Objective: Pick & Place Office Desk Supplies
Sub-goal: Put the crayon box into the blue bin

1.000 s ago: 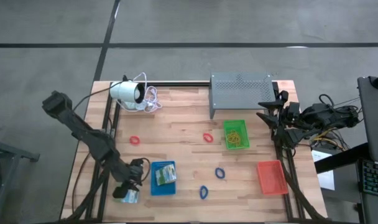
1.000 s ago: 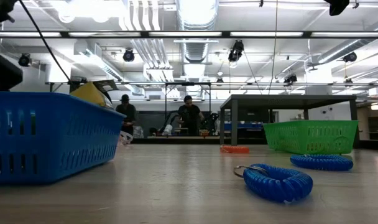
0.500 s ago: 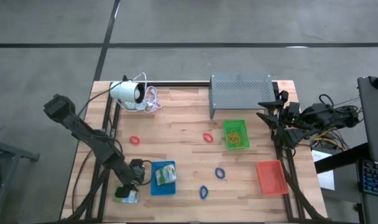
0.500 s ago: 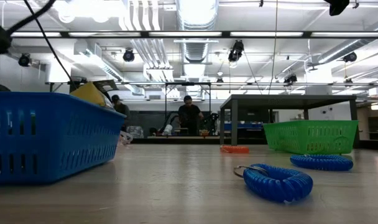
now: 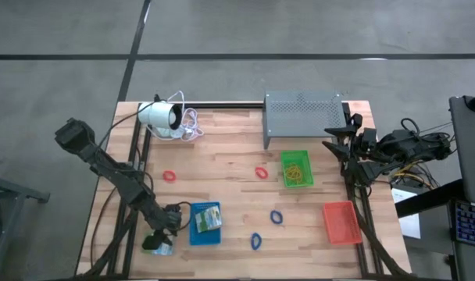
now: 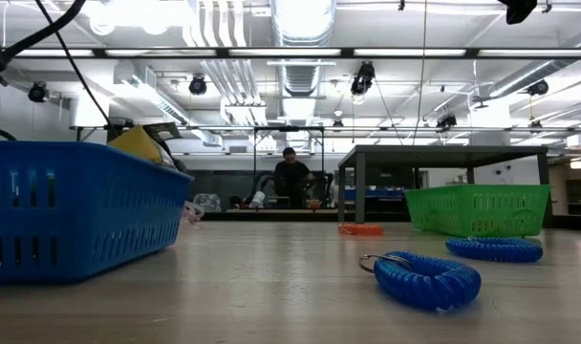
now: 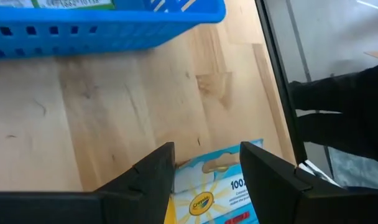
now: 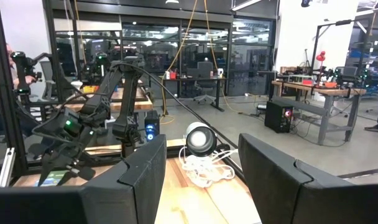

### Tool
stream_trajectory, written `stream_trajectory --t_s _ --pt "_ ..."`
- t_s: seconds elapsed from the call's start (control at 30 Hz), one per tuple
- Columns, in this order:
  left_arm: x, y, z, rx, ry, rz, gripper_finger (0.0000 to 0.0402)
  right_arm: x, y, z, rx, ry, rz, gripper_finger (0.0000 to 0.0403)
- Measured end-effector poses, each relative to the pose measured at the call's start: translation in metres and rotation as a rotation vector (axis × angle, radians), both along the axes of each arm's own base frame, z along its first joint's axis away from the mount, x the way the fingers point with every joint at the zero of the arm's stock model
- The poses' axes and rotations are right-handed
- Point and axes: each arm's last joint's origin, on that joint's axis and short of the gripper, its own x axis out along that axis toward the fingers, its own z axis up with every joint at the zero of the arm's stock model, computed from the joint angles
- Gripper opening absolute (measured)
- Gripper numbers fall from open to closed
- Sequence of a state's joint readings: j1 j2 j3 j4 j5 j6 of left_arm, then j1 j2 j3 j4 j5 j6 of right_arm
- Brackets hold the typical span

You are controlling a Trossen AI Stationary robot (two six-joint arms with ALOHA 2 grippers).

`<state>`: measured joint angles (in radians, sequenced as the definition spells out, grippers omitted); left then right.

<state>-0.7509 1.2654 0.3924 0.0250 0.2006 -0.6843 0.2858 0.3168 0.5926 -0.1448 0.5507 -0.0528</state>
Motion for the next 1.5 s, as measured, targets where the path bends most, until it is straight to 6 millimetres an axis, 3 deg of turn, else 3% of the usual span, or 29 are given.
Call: stream_trajectory --t_s 0.37,0.97,1.27,1.5 --pt "-0.0013 0.0008 -0.0021 0.010 -0.009 -0.031 0.0184 0.0000 0.0000 0.0000 0.000 0.000 0.000 0.0199" --pt "-0.0016 0.0025 -0.0037 0.040 0.000 0.015 0.0080 0.0000 0.0000 0.0000 0.000 0.000 0.000 0.0199" --pt "-0.0013 0.0033 -0.0041 0.058 -0.009 0.032 0.0009 0.0000 0.0000 0.0000 0.000 0.000 0.000 0.0199" --pt "-0.0006 0.0026 -0.0031 0.047 -0.018 0.036 0.0002 0.0000 0.0000 0.0000 0.000 0.000 0.000 0.0199"
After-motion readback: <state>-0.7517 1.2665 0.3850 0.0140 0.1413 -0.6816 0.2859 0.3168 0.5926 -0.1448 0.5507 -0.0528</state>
